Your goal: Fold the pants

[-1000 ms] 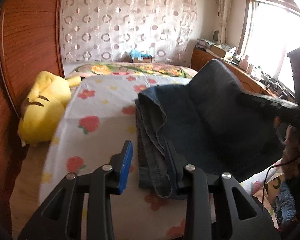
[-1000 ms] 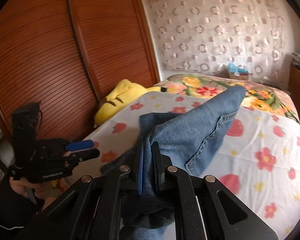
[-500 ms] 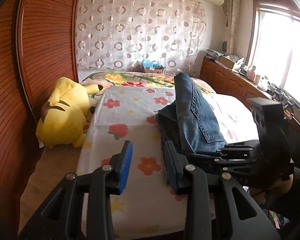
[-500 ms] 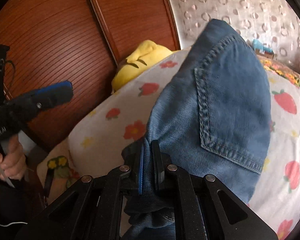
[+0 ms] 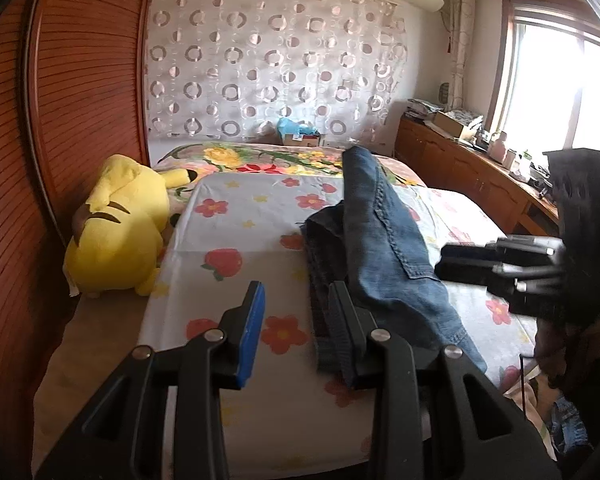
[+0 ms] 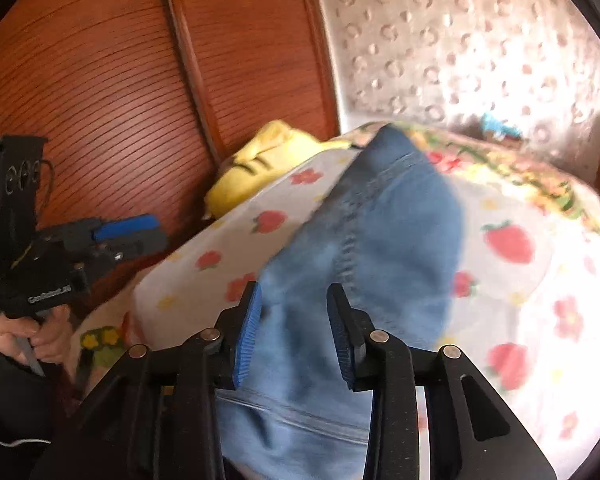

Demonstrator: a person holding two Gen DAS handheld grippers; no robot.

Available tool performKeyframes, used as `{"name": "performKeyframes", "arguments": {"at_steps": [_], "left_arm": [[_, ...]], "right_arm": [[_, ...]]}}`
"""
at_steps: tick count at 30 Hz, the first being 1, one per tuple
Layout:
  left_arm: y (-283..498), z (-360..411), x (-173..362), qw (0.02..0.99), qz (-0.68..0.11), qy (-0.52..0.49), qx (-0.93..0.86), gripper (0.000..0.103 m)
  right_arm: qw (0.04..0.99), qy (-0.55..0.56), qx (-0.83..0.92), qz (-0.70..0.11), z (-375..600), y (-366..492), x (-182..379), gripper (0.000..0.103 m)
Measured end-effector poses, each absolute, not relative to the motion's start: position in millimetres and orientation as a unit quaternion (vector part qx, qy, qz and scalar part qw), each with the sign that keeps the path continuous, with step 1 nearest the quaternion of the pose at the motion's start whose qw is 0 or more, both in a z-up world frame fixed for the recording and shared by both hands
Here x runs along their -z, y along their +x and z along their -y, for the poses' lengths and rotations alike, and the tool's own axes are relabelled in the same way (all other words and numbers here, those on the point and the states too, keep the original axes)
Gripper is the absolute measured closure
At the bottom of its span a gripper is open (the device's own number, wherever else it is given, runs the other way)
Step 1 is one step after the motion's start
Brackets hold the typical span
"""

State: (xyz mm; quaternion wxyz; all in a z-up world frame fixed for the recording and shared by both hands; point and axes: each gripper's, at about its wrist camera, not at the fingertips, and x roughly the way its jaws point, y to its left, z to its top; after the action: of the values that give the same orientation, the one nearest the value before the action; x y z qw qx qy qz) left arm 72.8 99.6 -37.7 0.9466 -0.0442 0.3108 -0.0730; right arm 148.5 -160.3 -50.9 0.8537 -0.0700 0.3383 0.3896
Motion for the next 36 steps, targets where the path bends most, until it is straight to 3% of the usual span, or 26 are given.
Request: {"name": "performKeyframes", "arguments": {"at_steps": [5,15,21,27,29,30,36], "left_arm": [[81.4,-78.6,43.2,0.942,-0.318,-0.044,0.094,0.071],[100.5,-44.7,47.9,0.933,-0.33,-0.048,0.133,0.071],[106.4,-36.7,78.5,0.921,-0.37,-0.031,0.119,0.071],[104.5,-46.0,106.7,0.912,-0.396,-0.035,0.103,0.071],[103.8,-48.7,111.0,0.911,-0.397,-0.041,0.103,0.071],[102.9,-49.8,112.4,0.911,-0.397,-0.042,0.102,0.071],[104.9,-50.9,115.5,0.911,-0.397,-0.041,0.101,0.071]], "right_arm": [[0.876,-0.085,-0.34,-0.331,184.6,176.9,44.9,0.063],[0.88,-0.095,-0.297,-0.358,182.1,256.1,62.7,0.062],[0.866,-0.109,-0.293,-0.39,157.1,273.4,87.0,0.055],[0.871,-0.148,-0.267,-0.385,145.1,275.1,106.9,0.033],[0.872,-0.143,-0.262,-0.389,150.5,278.8,108.1,0.017],[0.872,-0.138,-0.26,-0.392,155.3,281.6,109.2,0.014],[0.848,-0.081,-0.3,-0.429,170.1,294.4,119.4,0.013]]}}
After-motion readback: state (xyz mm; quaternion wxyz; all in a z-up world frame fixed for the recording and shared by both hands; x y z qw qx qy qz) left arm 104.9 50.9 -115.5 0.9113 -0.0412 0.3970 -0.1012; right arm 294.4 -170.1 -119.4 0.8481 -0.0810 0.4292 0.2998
